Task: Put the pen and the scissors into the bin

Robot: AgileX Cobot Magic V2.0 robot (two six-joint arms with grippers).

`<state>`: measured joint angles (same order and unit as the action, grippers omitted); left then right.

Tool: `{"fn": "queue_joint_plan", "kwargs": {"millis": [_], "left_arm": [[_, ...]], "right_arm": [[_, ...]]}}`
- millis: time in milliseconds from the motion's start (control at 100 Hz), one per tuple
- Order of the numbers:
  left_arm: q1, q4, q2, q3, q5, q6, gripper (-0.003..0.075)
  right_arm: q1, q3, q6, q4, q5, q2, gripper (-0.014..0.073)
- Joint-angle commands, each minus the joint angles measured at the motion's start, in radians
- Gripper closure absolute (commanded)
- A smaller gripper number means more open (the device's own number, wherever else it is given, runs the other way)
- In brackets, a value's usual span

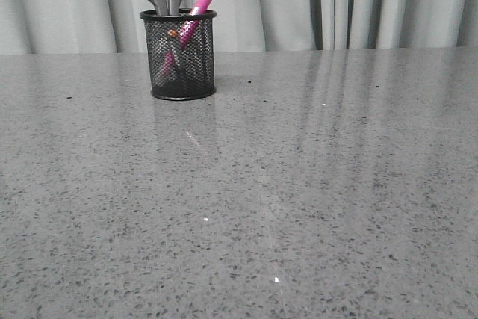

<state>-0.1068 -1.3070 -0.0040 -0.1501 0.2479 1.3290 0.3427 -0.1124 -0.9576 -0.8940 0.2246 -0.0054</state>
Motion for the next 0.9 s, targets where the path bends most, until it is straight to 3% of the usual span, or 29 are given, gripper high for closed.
{"fn": "queue_joint_plan", "kwargs": {"millis": [0,440,490,610,680,760,890], "left_arm": [[-0.001,-0.028,-0.004,-0.026,-0.022,-0.008,0.0739],[-0.001,0.011,-0.004,-0.026,-0.036,-0.048,0.0739],[-0.001,0.141,-0.004,-0.026,-0.056,-0.181,0.0739],[-0.001,0.699,-0.004,-0.026,-0.074,-0.781,0.0739],[-0.001,0.978,-0.004,-0.026,-0.074,-1.051,0.0739],[-0.001,1.158,-0.004,-0.012,-0.094,-1.174,0.0739],[-0.001,1.197,-0.011,0.06,-0.199,-1.185,0.0739]], "right_arm": [[-0.005,-0.024,-0.007,0.009,0.034,0.007,0.0662],[-0.005,-0.024,-0.007,0.009,0.034,0.007,0.0662],[-0.005,-0.024,-0.007,0.009,0.034,0.007,0.0662],[-0.005,-0.024,-0.007,0.009,0.034,0.007,0.0662],[-0.005,-0.024,-0.007,0.009,0.034,0.007,0.0662],[-0.005,-0.024,-0.007,0.009,0.034,0.007,0.0662],[-0.005,-0.024,-0.007,0.009,0.034,0.007,0.0662]]}}
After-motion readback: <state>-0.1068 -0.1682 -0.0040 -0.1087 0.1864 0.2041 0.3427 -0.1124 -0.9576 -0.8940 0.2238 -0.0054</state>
